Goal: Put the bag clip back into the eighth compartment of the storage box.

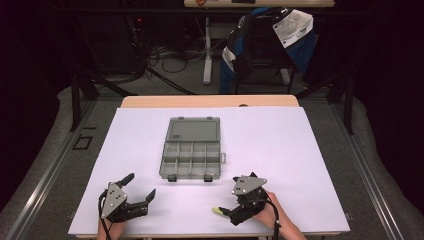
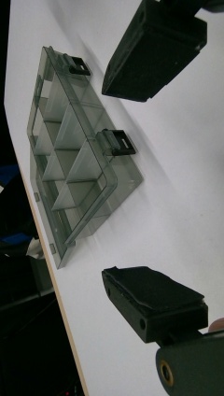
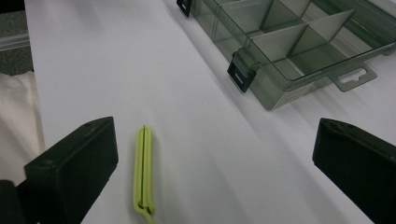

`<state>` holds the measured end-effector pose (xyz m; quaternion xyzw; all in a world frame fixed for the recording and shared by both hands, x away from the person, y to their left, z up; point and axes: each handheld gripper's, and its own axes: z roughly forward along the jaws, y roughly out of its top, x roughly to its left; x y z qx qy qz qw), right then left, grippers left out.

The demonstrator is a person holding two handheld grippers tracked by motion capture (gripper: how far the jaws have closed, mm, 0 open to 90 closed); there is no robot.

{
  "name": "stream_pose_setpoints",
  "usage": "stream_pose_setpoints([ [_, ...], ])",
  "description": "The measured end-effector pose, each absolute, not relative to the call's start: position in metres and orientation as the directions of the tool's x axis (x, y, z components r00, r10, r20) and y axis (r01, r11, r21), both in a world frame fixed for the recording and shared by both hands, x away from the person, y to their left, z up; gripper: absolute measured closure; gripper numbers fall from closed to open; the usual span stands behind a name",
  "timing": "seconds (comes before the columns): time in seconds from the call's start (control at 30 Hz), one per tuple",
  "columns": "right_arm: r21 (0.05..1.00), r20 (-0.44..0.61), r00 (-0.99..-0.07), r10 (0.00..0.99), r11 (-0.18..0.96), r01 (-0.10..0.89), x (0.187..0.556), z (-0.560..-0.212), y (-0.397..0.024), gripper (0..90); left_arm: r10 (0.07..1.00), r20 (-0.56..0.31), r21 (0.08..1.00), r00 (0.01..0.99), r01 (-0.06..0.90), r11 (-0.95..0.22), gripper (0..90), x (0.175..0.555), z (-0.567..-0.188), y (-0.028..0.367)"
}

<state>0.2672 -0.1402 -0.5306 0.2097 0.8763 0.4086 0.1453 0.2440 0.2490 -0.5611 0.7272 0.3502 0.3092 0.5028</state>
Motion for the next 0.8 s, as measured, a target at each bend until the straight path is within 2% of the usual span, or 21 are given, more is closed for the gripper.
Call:
stream_pose_setpoints([
  [0.8, 0.697, -0.062, -0.881, 0.469, 0.652, 0.298, 0.266, -0.528, -0.121, 0.9, 0.821, 0.099, 0.948, 0.562, 0.199, -0.250, 10.4, 0.244, -0.561, 0.249],
])
